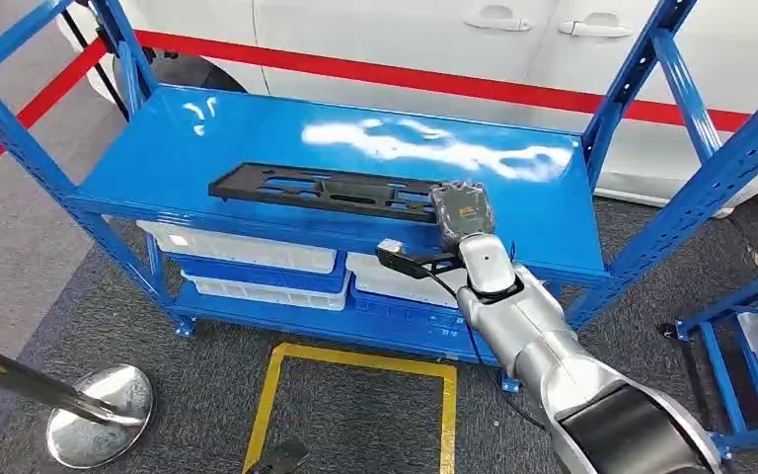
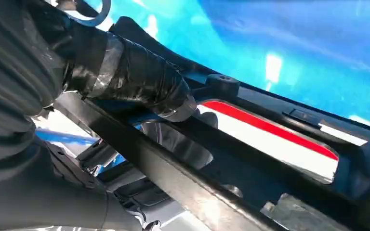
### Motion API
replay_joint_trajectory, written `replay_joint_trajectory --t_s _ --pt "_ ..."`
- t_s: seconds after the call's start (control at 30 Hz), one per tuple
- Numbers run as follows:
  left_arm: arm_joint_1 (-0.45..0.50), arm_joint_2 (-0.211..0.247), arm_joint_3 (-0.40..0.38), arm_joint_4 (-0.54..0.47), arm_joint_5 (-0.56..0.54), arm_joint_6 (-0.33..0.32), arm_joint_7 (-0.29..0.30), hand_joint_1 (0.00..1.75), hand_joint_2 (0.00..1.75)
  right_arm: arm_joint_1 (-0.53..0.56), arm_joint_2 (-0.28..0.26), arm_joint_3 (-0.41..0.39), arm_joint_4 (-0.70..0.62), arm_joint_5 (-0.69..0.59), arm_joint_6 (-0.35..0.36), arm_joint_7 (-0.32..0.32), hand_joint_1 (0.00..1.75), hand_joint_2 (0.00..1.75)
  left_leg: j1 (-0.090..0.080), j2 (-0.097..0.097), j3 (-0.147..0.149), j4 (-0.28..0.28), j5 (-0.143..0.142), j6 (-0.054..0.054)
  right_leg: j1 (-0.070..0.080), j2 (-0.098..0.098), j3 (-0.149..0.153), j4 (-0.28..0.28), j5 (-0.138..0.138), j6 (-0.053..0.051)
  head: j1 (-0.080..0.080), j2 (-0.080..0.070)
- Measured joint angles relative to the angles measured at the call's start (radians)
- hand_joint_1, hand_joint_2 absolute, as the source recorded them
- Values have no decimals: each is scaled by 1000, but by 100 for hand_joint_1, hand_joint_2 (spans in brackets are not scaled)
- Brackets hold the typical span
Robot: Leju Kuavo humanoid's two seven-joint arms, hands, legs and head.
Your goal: Take the parts from the cabinet and place them on the table.
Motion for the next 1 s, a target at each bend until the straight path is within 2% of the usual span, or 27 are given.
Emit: replay_joint_trajectory --t_s 0.03,0.07,0.1,0.13,0.2,0.23,0.27,0.3,0.33,0.4,0.43,0.47,0.5,0.53,0.6,0.63,0.67,0.83,0.87,0.9,0.93,0.97,1.0 --pt "0 0 0 0 0 0 0 0 175 1 0 0 0 0 0 0 175 175 0 0 -1 3 0 0 0 0 37 -65 38 -3 -1 0" --pt "-1 0 0 0 1 0 0 0 175 0 0 1 0 0 -1 0 175 175 -1 -1 -2 7 0 0 0 0 88 -160 81 -7 0 0" --pt "-1 0 0 0 2 0 1 0 175 0 0 2 -1 -1 -1 0 175 175 -2 -1 -3 10 -1 -2 1 0 134 -245 114 -13 0 0" --pt "-1 0 0 0 3 0 3 0 175 0 -1 2 -3 -8 -3 0 175 175 -6 -1 -10 14 0 -6 7 1 147 -270 100 -16 0 0" --pt "-2 0 0 0 11 2 5 0 175 3 -3 2 -10 -27 -13 0 175 175 -6 0 -19 17 9 -19 11 2 133 -275 113 -19 -1 0" --pt "0 0 0 0 13 2 6 0 175 6 -5 2 -12 -32 -16 0 175 175 -6 -1 -20 13 14 -26 11 2 131 -273 115 -22 0 0" --pt "2 0 0 0 14 3 6 0 175 7 -7 2 -17 -36 -17 0 175 175 -10 -2 -21 11 17 -32 6 1 130 -280 123 -30 -1 0" --pt "3 3 0 0 14 3 6 0 175 8 -7 2 -20 -36 -18 0 175 175 -5 -3 -27 21 0 -35 -2 -3 129 -288 133 -36 0 0" --pt "3 3 0 0 14 3 6 0 175 8 -7 2 -23 -37 -19 0 175 175 -7 -3 -40 53 -42 -40 -3 -2 123 -292 141 -45 -2 0" --pt "2 5 0 0 15 4 6 0 175 10 -8 2 -28 -45 -20 -2 175 175 -1 -2 -87 195 -137 -51 -2 -3 102 -291 156 -50 -2 0" --pt "2 6 0 0 19 4 6 0 175 13 -10 2 -30 -50 -21 -3 175 175 1 -2 -109 270 -174 -55 -2 -3 91 -291 164 -49 -2 0" --pt "3 7 0 0 21 4 6 0 175 18 -13 2 -32 -52 -23 -3 175 175 2 -2 -114 311 -190 -58 -2 -3 80 -290 172 -48 -2 0" --pt "3 8 0 0 23 4 6 0 175 22 -15 2 -33 -53 -24 -4 175 175 3 -2 -97 301 -182 -59 -2 -3 70 -290 180 -46 -2 0" --pt "3 9 0 0 24 5 5 0 175 25 -18 2 -34 -53 -24 -4 175 175 4 -2 -58 249 -159 -59 -3 -3 61 -289 187 -43 -2 0" --pt "1 11 0 0 24 6 5 0 175 28 -22 2 -39 -53 -25 -6 175 175 6 -2 74 51 -99 -54 -4 -2 44 -287 204 -35 -2 0" --pt "-3 11 0 -1 24 6 5 0 175 28 -23 2 -43 -53 -26 -6 175 175 4 -2 93 -1 -116 -49 -2 -1 38 -287 213 -28 -2 0" --pt "-3 11 0 -1 24 6 5 0 175 28 -24 2 -44 -53 -27 -6 175 175 -2 -3 92 4 -110 -49 3 -1 38 -287 215 -25 -2 0" --pt "-3 11 0 -1 24 6 5 0 175 28 -26 2 -44 -53 -27 -6 175 175 -3 -3 89 2 -100 -47 3 -1 37 -288 217 -23 -2 0" --pt "-1 11 0 -1 25 7 3 0 175 30 -27 2 -45 -53 -31 -8 175 175 -4 -6 79 2 -89 -34 -1 -2 37 -294 231 -13 -1 0" --pt "-1 11 0 -1 25 7 3 0 175 31 -28 2 -45 -54 -32 -8 175 175 -8 -6 77 5 -84 -29 -2 -2 38 -301 240 -8 0 0" --pt "-3 11 0 -1 25 7 2 0 175 33 -37 2 -45 -55 -32 -10 175 175 0 2 57 -15 -37 0 -3 1 15 -273 188 8 2 0" --pt "-3 11 0 -1 25 7 2 0 175 36 -40 2 -45 -55 -32 -10 175 175 -1 4 36 -14 -19 5 -4 1 -18 -155 85 13 2 0" --pt "-2 11 0 -1 25 7 2 0 175 39 -41 2 -45 -55 -32 -10 175 175 -3 4 22 -12 -10 6 -4 1 -40 -69 38 16 2 0"
